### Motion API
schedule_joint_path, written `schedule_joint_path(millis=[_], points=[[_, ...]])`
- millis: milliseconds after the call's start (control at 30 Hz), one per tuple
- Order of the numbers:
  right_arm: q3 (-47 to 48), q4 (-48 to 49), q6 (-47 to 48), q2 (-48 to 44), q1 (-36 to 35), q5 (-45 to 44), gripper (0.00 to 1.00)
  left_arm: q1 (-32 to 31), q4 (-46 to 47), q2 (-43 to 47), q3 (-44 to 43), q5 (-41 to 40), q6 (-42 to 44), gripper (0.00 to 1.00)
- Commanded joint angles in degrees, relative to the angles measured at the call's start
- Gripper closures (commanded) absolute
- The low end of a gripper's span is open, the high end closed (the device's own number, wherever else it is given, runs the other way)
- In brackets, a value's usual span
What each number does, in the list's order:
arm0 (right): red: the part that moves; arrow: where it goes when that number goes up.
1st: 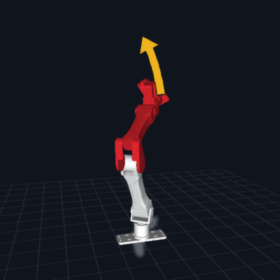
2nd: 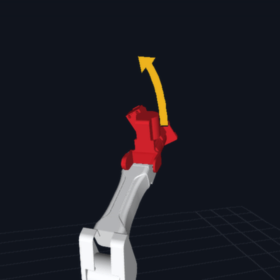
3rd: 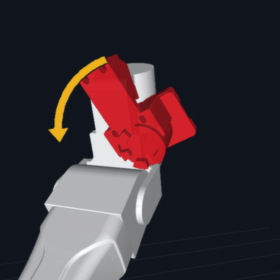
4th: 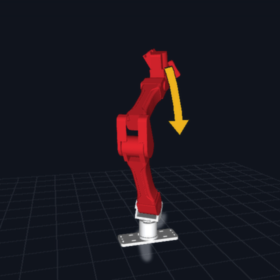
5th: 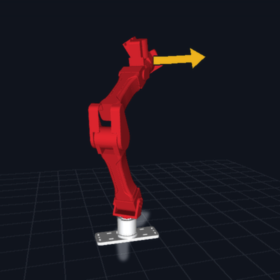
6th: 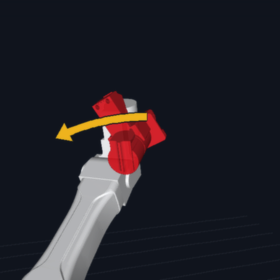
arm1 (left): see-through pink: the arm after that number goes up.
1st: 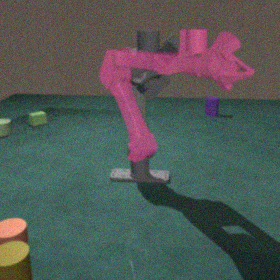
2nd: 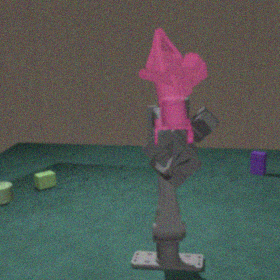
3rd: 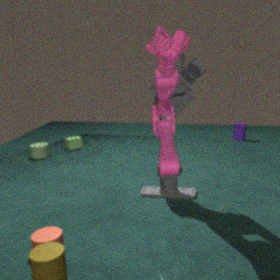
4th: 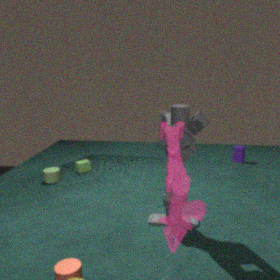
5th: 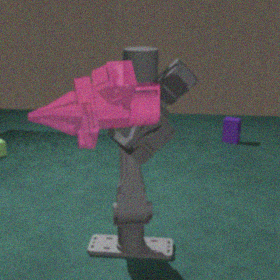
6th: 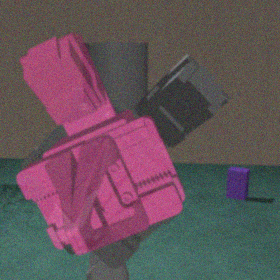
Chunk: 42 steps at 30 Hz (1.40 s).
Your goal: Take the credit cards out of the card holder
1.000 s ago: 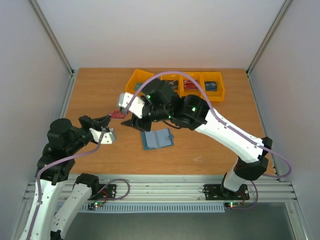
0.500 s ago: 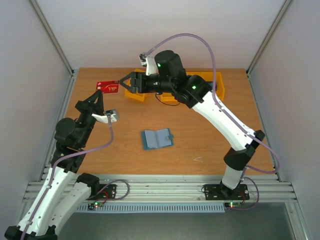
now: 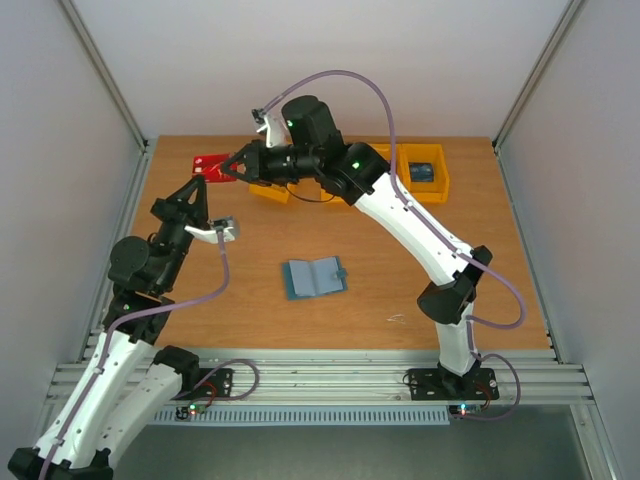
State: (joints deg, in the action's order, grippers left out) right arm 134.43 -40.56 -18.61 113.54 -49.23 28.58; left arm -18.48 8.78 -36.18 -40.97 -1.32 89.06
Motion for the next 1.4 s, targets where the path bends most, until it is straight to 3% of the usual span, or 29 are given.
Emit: schedule_joint_path(millis=[0,33,67,100,167,200,233,367,467,633,800,900,1000,1133,1267,1367], points=[[1.9,0.1,-1.2,-0.3,0.6,3.6,0.99,-0.3,2.5,-0.3,0.1,0.0,0.2,1.0],[1.5,0.1,-2.0,-0.4,1.6,4.2,0.99,-0.4,1.9,-0.2,0.1,0.4,0.0,1.0],[1.1,-0.2,-2.1,-0.7,2.3,4.6,0.99,-0.4,0.8,-0.1,-0.1,0.9,-0.7,0.92],[0.5,-0.8,-1.7,-1.1,3.2,5.0,0.99,-0.3,-1.8,0.3,-0.2,1.8,-1.8,0.64],[0.0,-1.9,0.8,-1.8,4.7,6.5,0.99,-0.4,-6.9,1.3,-1.1,4.8,-5.6,0.18],[0.2,-2.4,3.1,-2.3,5.5,8.2,0.99,-0.3,-11.0,1.7,-2.4,5.9,-12.3,0.1],[0.6,-3.4,6.0,-2.6,6.4,11.0,0.99,-0.2,-15.7,1.9,-4.3,7.4,-19.6,0.08],[6.8,-17.3,24.3,-2.4,9.7,24.0,0.99,1.1,-32.4,1.8,-12.3,23.4,-49.0,0.11],[10.7,-33.8,40.2,-2.8,10.2,25.2,0.99,1.3,-36.4,2.6,-14.6,40.3,-63.7,0.12],[5.8,-39.8,51.3,-8.1,9.7,27.4,0.99,2.3,-25.4,-0.3,-15.1,55.3,-93.2,0.15],[3.9,-38.6,53.9,-10.4,8.1,30.2,0.99,4.0,-5.7,-4.6,-13.4,60.0,-120.5,0.25],[4.1,-39.4,55.6,-10.8,7.0,31.1,0.99,5.1,-5.3,-5.6,-14.5,57.6,-126.2,0.27],[4.0,-38.8,55.0,-11.0,6.5,29.9,0.99,5.1,-4.8,-6.3,-15.6,57.6,-126.9,0.37],[4.1,-33.8,51.7,-11.1,5.7,29.2,0.99,4.3,-2.1,-6.8,-15.0,63.1,-128.0,0.63],[4.3,-31.0,51.2,-11.2,5.4,28.0,0.99,4.0,-3.9,-6.6,-14.8,63.0,-126.0,0.99],[4.5,-30.9,51.2,-11.3,5.5,26.8,0.99,4.0,-3.9,-6.3,-15.1,63.0,-125.7,1.0]])
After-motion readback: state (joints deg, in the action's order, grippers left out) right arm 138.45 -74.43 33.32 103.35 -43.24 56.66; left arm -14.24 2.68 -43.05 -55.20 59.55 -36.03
